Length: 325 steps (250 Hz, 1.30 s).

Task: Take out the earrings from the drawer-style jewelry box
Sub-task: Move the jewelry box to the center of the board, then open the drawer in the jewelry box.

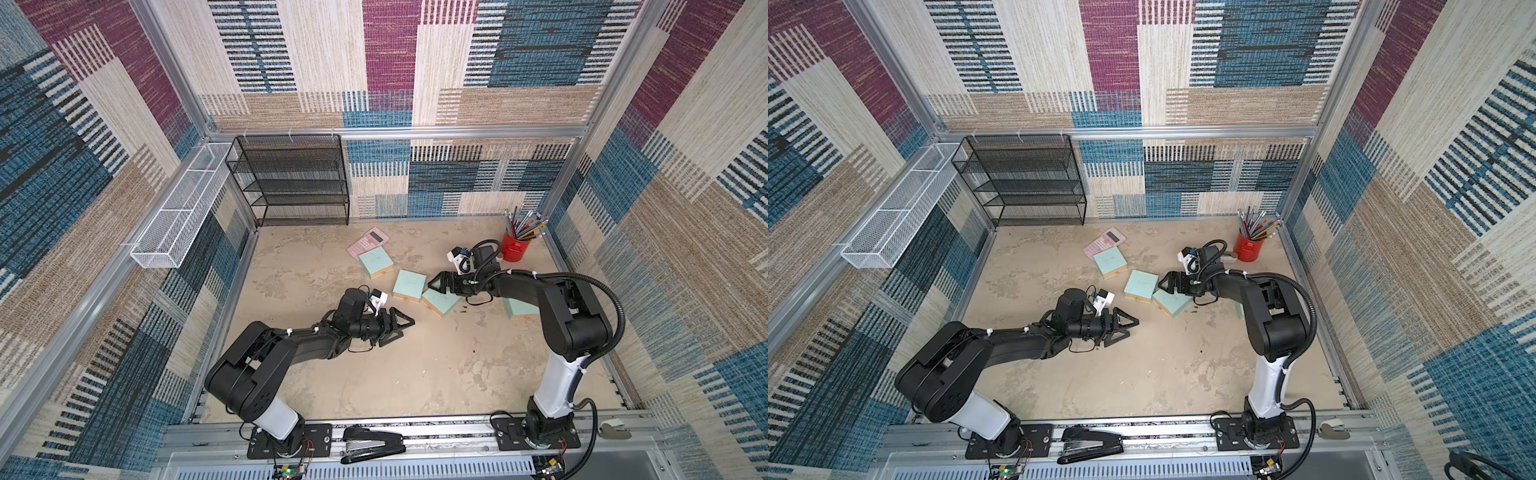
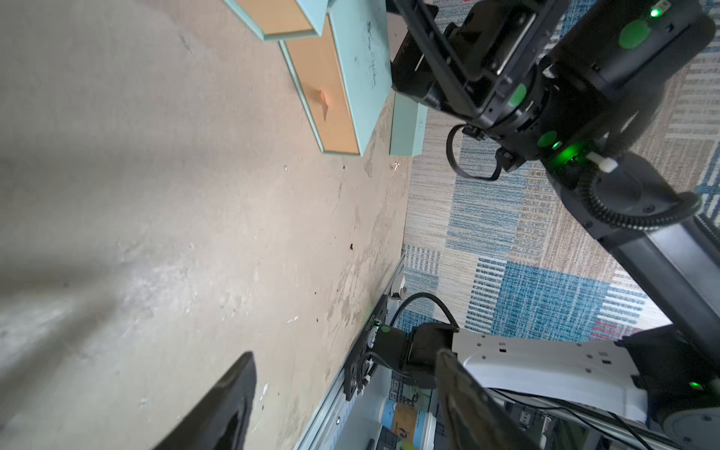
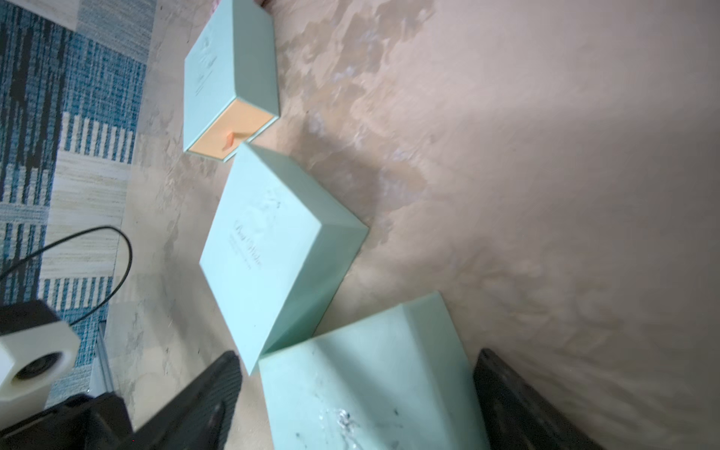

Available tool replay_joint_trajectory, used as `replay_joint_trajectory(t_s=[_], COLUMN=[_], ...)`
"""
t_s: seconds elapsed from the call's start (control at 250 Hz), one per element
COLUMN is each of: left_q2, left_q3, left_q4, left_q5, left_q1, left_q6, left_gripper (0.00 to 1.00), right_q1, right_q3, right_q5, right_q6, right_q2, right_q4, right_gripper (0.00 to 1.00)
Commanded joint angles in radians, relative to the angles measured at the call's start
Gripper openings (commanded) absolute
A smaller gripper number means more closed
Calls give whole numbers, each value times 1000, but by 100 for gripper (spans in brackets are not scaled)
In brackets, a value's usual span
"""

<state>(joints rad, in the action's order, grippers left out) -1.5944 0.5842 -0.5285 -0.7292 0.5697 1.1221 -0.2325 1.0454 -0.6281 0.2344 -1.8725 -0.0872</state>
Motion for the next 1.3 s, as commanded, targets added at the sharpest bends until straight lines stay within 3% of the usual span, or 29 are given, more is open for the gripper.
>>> replay_joint_trajectory(t_s=[0.0, 0.18, 0.4, 0.524, 0.772, 1.295], left_q2=[-9, 3, 7, 6, -48, -217], left_q3=[-4, -46, -113, -174, -222, -256], left_q4=[-44, -74, -128, -214, -362, -588], left_q5=[43, 52, 61, 59, -7, -27], left_q1=[-2, -17, -35, -79, -117, -67], left_q6=[-10, 0, -16, 18, 43, 122], left_gripper=[73, 71, 65, 54, 41, 32], right_q1=[-18, -51, -165, -217, -255, -295], right_q3=[-54, -193, -322, -336, -329, -372], right_q5=[-48, -74, -42, -15, 22, 73], right_q6=[-14, 37, 121, 168, 222, 316], right_q2=[34, 101, 171, 175, 173, 234], right_q4=[69, 149, 264, 290, 293, 282], right_gripper=[92, 88, 87, 87, 86, 82])
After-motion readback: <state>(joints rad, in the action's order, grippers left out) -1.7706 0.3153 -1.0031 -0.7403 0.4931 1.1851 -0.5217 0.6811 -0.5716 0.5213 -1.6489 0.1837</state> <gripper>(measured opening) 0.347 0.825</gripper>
